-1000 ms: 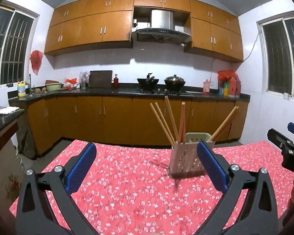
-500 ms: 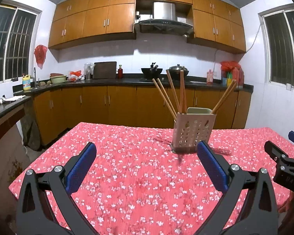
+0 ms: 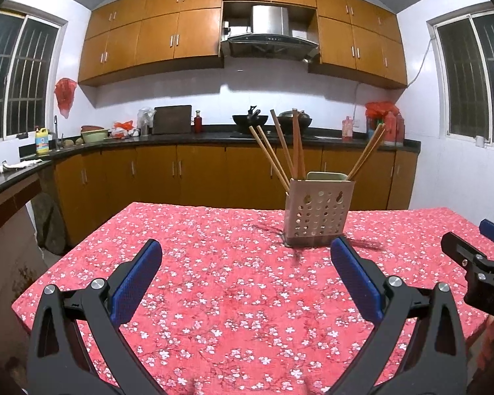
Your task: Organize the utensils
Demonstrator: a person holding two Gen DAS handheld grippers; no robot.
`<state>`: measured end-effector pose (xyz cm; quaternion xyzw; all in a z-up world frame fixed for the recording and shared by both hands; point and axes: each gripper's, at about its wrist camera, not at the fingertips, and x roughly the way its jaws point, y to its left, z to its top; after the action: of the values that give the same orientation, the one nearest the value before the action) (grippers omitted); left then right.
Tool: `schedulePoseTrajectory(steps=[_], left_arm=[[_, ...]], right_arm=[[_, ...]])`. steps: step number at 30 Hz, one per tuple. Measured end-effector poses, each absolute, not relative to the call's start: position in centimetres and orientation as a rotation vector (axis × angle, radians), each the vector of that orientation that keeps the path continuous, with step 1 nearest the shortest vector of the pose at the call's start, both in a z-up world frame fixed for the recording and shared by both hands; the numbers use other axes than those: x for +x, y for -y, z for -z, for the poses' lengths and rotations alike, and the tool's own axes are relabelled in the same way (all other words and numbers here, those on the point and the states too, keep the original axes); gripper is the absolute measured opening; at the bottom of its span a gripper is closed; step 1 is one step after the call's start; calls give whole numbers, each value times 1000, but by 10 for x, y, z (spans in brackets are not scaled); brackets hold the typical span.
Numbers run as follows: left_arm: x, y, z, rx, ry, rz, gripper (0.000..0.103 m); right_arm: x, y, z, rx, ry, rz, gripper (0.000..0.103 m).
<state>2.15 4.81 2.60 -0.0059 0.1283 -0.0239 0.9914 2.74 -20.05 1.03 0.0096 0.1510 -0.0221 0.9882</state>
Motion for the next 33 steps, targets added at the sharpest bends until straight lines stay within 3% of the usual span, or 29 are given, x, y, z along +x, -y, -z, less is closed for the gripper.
schedulePoseTrajectory(steps=[33], left_arm=[[21,-43,-16,-2,-291,41,101]], right_arm=[[28,200,0,-16,-328,94,99]])
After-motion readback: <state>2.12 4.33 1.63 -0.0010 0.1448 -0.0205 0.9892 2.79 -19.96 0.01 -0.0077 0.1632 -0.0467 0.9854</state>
